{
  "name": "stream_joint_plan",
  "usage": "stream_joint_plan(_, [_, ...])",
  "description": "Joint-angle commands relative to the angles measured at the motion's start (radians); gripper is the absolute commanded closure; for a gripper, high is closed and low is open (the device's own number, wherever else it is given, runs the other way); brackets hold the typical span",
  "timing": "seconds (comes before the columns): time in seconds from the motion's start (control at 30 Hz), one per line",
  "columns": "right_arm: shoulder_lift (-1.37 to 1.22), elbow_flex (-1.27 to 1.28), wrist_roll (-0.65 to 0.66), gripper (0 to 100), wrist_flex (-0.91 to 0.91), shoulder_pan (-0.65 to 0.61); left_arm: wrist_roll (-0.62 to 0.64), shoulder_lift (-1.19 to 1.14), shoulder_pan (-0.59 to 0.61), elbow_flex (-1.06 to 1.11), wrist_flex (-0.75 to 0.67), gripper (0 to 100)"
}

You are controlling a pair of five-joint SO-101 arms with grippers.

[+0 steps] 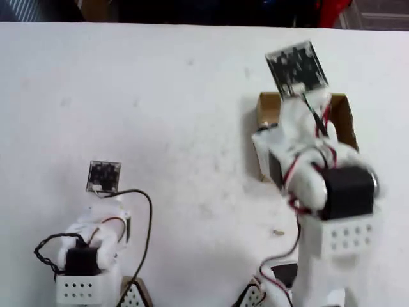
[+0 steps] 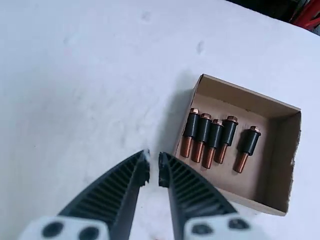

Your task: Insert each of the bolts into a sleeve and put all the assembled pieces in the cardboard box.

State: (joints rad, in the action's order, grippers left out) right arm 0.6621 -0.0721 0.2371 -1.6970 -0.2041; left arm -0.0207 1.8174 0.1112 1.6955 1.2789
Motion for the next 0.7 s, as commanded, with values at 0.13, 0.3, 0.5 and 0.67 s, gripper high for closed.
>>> stream_joint_plan(0.13, [0.297, 0.284, -0.011, 98.1, 0.134, -0.007, 0.008, 0.008, 0.007, -0.003, 0.009, 98])
stream_joint_plan(0.3, [0.498, 0.505, -0.011, 98.1, 0.237, -0.007, 0.008, 0.008, 0.007, -0.003, 0.009, 98])
stream_joint_plan(0.5, [0.739, 0.760, -0.005, 98.1, 0.355, -0.007, 0.008, 0.008, 0.007, -0.003, 0.009, 98])
stream_joint_plan(0.67, [0.888, 0.898, -0.005, 97.8, 0.406, 0.007, 0.009, 0.008, 0.007, -0.003, 0.009, 98])
